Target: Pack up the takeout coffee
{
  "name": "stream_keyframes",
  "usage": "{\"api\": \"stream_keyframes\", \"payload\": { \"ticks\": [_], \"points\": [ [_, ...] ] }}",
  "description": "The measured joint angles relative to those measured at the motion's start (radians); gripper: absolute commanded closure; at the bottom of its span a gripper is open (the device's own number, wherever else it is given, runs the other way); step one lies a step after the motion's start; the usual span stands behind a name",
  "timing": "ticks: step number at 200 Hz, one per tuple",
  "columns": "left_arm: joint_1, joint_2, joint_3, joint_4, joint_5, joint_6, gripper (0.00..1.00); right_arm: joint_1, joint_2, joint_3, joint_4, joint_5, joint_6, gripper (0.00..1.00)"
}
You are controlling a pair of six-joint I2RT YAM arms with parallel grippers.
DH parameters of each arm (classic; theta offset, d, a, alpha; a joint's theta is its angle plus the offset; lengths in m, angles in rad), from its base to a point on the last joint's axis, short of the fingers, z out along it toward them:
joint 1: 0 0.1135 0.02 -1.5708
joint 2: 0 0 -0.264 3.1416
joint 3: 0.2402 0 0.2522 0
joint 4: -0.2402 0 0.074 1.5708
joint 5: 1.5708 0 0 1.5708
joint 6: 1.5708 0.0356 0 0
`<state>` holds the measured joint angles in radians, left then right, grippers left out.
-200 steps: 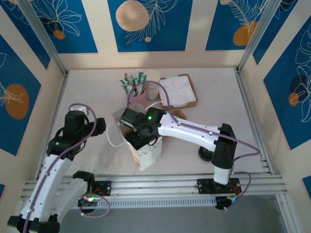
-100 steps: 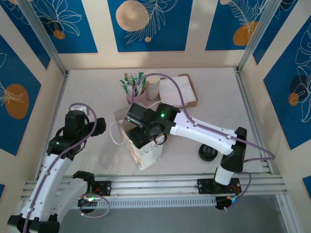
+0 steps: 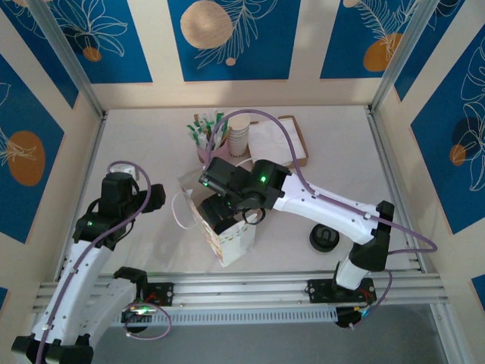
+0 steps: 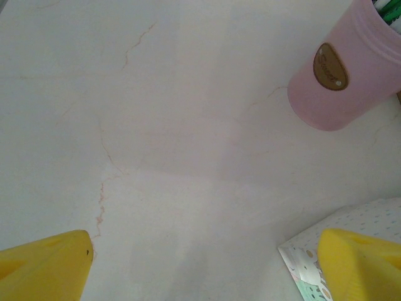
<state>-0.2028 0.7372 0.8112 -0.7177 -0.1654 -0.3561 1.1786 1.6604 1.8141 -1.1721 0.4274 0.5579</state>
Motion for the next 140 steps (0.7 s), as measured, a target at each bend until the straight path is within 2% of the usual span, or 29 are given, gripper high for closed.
{"api": "stream_keyframes", "payload": {
  "ticks": [100, 140],
  "points": [
    [0.001, 0.000, 0.000, 0.000, 0.000, 0.000, 0.08, -0.003, -0.008, 0.000, 0.009, 0.011, 0.000, 0.15],
    [0.001, 0.005, 0.000, 0.000, 0.000, 0.000, 0.08, -0.008, -0.077, -0.006, 0.056, 0.011, 0.000, 0.15]
  ]
}}
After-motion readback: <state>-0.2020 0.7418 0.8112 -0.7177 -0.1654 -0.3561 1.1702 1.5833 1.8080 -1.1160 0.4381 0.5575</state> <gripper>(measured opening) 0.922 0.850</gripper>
